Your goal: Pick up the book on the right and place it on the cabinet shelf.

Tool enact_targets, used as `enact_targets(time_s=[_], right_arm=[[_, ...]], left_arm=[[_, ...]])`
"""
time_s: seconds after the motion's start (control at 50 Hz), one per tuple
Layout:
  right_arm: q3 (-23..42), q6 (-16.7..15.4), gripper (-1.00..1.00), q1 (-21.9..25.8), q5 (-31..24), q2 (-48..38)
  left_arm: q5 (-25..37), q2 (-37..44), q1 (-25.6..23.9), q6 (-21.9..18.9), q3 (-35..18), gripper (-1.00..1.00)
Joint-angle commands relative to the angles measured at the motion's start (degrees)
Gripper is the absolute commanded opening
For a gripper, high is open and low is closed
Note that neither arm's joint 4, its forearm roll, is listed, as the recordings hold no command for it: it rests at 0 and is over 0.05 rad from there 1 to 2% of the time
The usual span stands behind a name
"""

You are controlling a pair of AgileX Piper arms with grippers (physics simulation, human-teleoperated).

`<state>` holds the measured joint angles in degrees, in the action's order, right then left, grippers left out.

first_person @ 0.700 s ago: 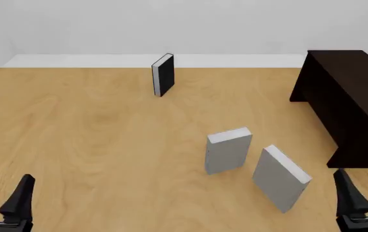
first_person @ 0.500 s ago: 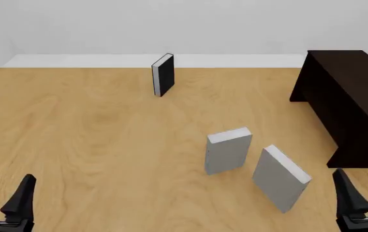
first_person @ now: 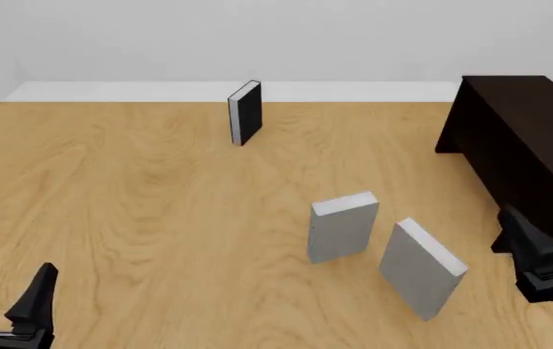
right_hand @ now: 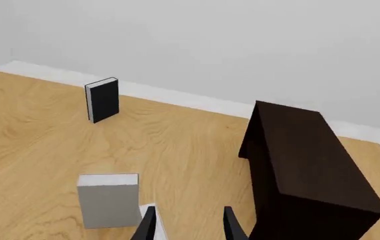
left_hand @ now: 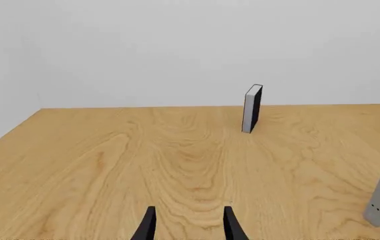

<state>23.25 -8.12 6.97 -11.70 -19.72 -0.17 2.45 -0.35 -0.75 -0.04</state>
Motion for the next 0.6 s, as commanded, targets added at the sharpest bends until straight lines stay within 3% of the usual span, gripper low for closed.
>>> enact_targets(time_s=[0.02,0.1,0.14,0.3,0.34,0.48,0.6], right_arm=[[12.6,-4.3,1.0,1.9,-7.1,-8.4],[15.5,-6.4,1.0,1.2,-8.7,-11.7],[17.1,-5.8,1.0,1.6,-9.3,-12.0],[20.9,-6.0,1.0,4.4,-12.3,-15.4],[22.2,-7.8,1.0,6.3,-13.5,-16.3],[28.3,-7.5,1.0,6.3,-16.9,-19.7],[33.0,-9.8,1.0,8.7,-20.9,-24.0]], left_arm=[[-0.5,0.6,0.2,1.1,0.0,1.0],[0.1,-0.1,-0.8,-0.2,0.0,1.0],[0.4,-0.3,-1.3,-1.6,0.0,1.0],[1.9,-1.3,-1.6,-1.7,0.0,1.0],[1.9,-1.3,-1.8,-1.7,0.0,1.0],[2.1,-1.1,-2.2,-1.7,0.0,1.0],[2.2,-1.1,-2.8,-1.8,0.0,1.0]])
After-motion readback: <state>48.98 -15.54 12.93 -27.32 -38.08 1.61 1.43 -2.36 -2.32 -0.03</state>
